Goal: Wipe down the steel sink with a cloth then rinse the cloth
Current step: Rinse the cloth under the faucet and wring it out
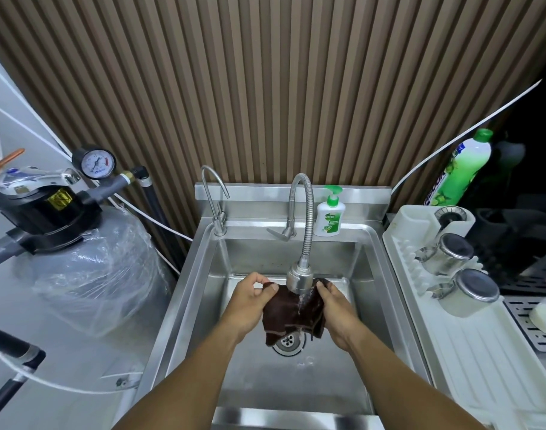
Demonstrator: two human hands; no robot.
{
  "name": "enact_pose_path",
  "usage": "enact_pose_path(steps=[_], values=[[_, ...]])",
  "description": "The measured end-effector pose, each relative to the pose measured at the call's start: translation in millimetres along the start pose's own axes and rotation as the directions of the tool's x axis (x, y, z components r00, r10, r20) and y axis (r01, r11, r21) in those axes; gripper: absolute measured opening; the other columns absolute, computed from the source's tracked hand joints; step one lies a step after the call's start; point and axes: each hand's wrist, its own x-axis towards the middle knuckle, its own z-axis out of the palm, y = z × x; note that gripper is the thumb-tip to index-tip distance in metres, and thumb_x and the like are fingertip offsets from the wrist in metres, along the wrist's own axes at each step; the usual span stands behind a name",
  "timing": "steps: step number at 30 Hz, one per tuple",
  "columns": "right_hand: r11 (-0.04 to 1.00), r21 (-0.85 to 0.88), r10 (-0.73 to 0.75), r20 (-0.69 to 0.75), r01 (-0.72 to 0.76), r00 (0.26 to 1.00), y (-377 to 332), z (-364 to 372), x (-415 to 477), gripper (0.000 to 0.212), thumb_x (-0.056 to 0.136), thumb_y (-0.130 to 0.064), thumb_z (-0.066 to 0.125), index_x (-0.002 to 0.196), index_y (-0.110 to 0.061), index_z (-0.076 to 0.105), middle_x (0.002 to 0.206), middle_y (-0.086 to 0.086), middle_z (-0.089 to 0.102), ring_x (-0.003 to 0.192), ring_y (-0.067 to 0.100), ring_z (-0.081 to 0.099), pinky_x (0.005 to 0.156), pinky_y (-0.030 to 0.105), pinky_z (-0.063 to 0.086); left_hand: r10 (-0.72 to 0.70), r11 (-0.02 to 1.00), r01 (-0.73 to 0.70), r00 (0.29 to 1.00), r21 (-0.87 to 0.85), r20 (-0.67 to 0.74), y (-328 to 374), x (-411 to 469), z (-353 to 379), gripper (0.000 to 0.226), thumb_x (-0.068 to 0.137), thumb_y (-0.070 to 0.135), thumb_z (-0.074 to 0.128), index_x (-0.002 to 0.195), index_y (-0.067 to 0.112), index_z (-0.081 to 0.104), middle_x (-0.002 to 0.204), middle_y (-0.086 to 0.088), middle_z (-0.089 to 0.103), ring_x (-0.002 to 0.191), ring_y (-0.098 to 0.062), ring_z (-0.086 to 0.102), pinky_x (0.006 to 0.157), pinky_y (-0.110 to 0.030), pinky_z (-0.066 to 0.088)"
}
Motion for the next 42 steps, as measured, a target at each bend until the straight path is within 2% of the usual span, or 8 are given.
enact_pose_path(steps=[6, 14, 20, 25, 29, 36, 39, 42], values=[[0.996, -0.041, -0.074, 0.045, 0.075, 0.996, 2, -5, 2, 0.024, 0.092, -0.021, 0.073, 0.108, -0.004, 0.069, 0.104, 0.016, 0.076, 0.102, 0.032, 0.072, 0.093, 0.044, 0.055, -0.095, 0.965, 0.092, 0.995, -0.246, -0.004, -8, 2, -2, 0.024, 0.087, 0.002, 0.075, 0.105, 0.007, 0.060, 0.087, -0.024, 0.075, 0.077, -0.033, 0.071, 0.080, -0.042, 0.054], [1.000, -0.023, -0.002, 0.099, 0.004, 0.995, 3, -19, 5, 0.017, 0.094, -0.007, 0.066, 0.109, -0.002, 0.070, 0.106, 0.020, 0.075, 0.107, 0.038, 0.069, 0.105, 0.053, 0.048, -0.171, 0.922, 0.175, 0.984, -0.346, 0.042, -11, 2, -7, 0.029, 0.086, -0.005, 0.071, 0.113, 0.000, 0.065, 0.102, -0.016, 0.075, 0.091, -0.023, 0.073, 0.080, -0.037, 0.059], [0.994, -0.102, -0.028, 0.084, 0.036, 0.996, -10, -12, -10, 0.033, 0.104, -0.036, 0.051, 0.110, -0.013, 0.074, 0.105, 0.007, 0.078, 0.103, 0.018, 0.072, 0.095, 0.033, 0.050, -0.191, 0.946, 0.180, 0.981, -0.271, -0.018, -14, 5, -5, 0.013, 0.098, 0.011, 0.062, 0.107, 0.007, 0.071, 0.103, -0.015, 0.076, 0.092, -0.024, 0.071, 0.085, -0.044, 0.059], [0.976, -0.148, -0.172, -0.089, 0.158, 0.981, -15, -11, -15, 0.033, 0.105, -0.041, 0.046, 0.107, -0.017, 0.070, 0.100, -0.005, 0.077, 0.098, 0.009, 0.070, 0.085, 0.026, 0.051, -0.055, 0.982, 0.031, 0.991, -0.188, -0.121, -7, 7, -6, 0.022, 0.103, 0.009, 0.052, 0.114, 0.020, 0.068, 0.095, -0.008, 0.077, 0.082, -0.017, 0.072, 0.066, -0.032, 0.057], [0.977, -0.126, -0.188, -0.138, 0.171, 0.972, -11, 0, -18, 0.034, 0.106, -0.040, 0.043, 0.100, -0.019, 0.068, 0.099, 0.002, 0.074, 0.093, 0.015, 0.071, 0.079, 0.034, 0.058, -0.035, 0.988, 0.009, 0.986, -0.154, -0.165, -4, 10, 7, 0.020, 0.105, 0.014, 0.050, 0.114, 0.024, 0.066, 0.087, -0.002, 0.075, 0.069, -0.009, 0.070, 0.056, -0.026, 0.055], [0.999, 0.042, -0.028, -0.064, 0.031, 0.998, -7, 4, -20, 0.032, 0.105, -0.042, 0.046, 0.115, -0.016, 0.063, 0.103, 0.010, 0.077, 0.099, 0.026, 0.073, 0.093, 0.050, 0.057, -0.199, 0.924, 0.201, 0.979, -0.327, 0.039, -14, 9, 25, 0.057, 0.089, -0.004, 0.069, 0.130, 0.032, 0.053, 0.107, -0.014, 0.075, 0.095, -0.028, 0.074, 0.076, -0.036, 0.060], [0.997, 0.068, -0.044, -0.059, 0.048, 0.997, -7, -3, -23, 0.022, 0.099, -0.030, 0.062, 0.107, -0.010, 0.062, 0.100, 0.015, 0.076, 0.094, 0.031, 0.074, 0.086, 0.053, 0.059, -0.333, 0.889, 0.318, 0.943, -0.330, 0.010, -16, 10, 35, 0.059, 0.082, -0.005, 0.076, 0.131, 0.018, 0.053, 0.109, -0.020, 0.073, 0.091, -0.033, 0.075, 0.075, -0.043, 0.061], [0.995, 0.078, -0.049, -0.090, 0.056, 0.995, -9, -8, -25, 0.012, 0.094, -0.015, 0.069, 0.096, -0.010, 0.058, 0.090, 0.018, 0.073, 0.079, 0.033, 0.073, 0.063, 0.044, 0.060, -0.473, 0.797, 0.464, 0.878, -0.386, 0.079, -12, 10, 48, 0.039, 0.085, 0.002, 0.074, 0.121, -0.007, 0.064, 0.102, -0.025, 0.074, 0.080, -0.037, 0.075, 0.058, -0.044, 0.059]])
